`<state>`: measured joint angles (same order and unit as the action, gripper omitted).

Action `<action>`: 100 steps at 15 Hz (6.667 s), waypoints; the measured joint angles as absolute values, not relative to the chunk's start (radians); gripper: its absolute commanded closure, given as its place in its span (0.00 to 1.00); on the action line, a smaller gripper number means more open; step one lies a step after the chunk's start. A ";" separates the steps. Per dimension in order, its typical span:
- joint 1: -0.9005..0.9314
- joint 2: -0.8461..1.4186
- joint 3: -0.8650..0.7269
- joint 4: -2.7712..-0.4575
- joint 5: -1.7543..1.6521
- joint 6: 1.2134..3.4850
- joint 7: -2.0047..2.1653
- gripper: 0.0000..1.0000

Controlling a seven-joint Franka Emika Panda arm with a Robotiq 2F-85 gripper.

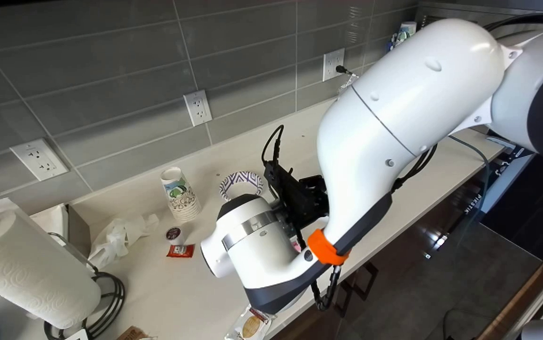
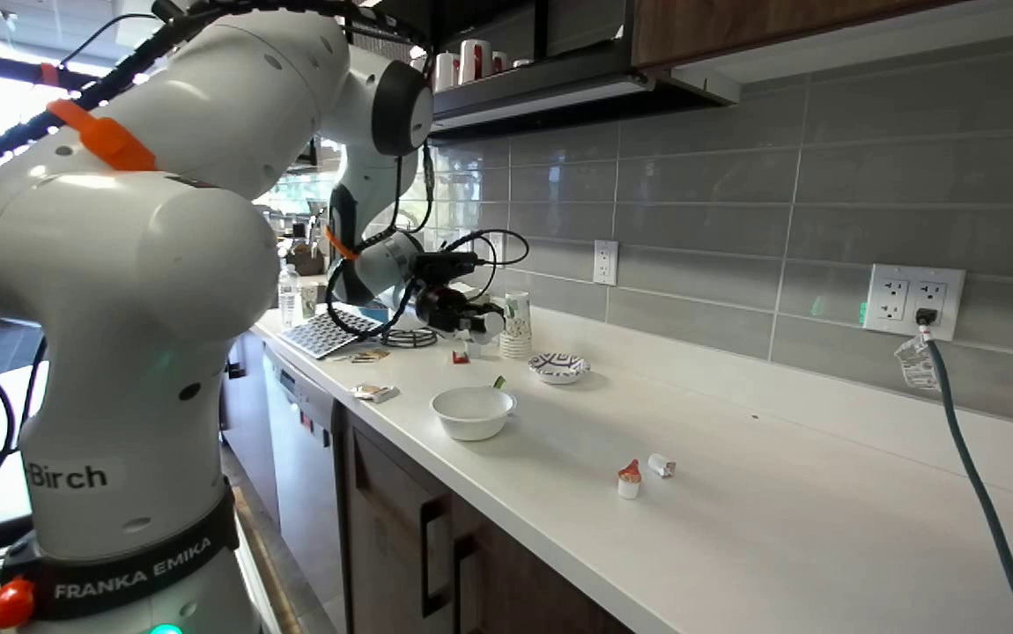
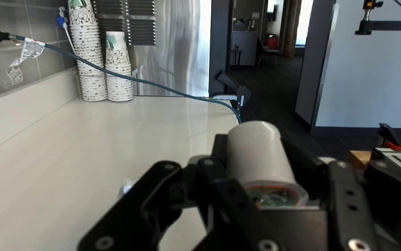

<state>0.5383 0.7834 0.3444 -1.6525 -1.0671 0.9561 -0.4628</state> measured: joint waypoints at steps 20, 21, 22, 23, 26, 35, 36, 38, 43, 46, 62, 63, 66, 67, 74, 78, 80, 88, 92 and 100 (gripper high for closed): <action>0.538 0.795 0.353 -1.650 -1.070 0.938 -0.491 0.62; 0.538 0.795 0.353 -1.650 -1.070 0.938 -0.491 0.62; 0.538 0.795 0.353 -1.650 -1.070 0.938 -0.491 0.62; 0.538 0.795 0.353 -1.650 -1.070 0.938 -0.491 0.62; 0.538 0.795 0.353 -1.650 -1.070 0.938 -0.491 0.62; 0.537 0.795 0.354 -1.650 -1.070 0.938 -0.491 0.87; 0.536 0.795 0.355 -1.650 -1.070 0.938 -0.491 0.87; 0.537 0.795 0.359 -1.649 -1.072 0.938 -0.499 0.87; 0.553 0.796 0.373 -1.646 -1.113 0.929 -0.551 0.87; 0.579 0.803 0.374 -1.636 -1.156 0.887 -0.603 0.87; 0.809 0.820 0.134 -1.610 -1.216 0.833 -0.871 0.87; 0.807 0.820 0.137 -1.606 -1.216 0.833 -0.871 0.87; 0.792 0.819 0.150 -1.592 -1.216 0.836 -0.866 0.87; 0.786 0.818 0.154 -1.587 -1.215 0.837 -0.862 0.87; 0.681 0.808 0.226 -1.564 -1.189 0.883 -0.786 0.87; 0.585 0.791 0.297 -1.562 -1.149 0.953 -0.690 0.87; 0.542 0.778 0.322 -1.565 -1.120 1.001 -0.642 0.87; 0.406 0.690 0.364 -1.644 -1.010 1.231 -0.466 0.87; 0.349 0.618 0.363 -1.735 -0.974 1.375 -0.358 0.87; 0.273 0.472 0.329 -1.919 -0.921 1.631 -0.183 0.62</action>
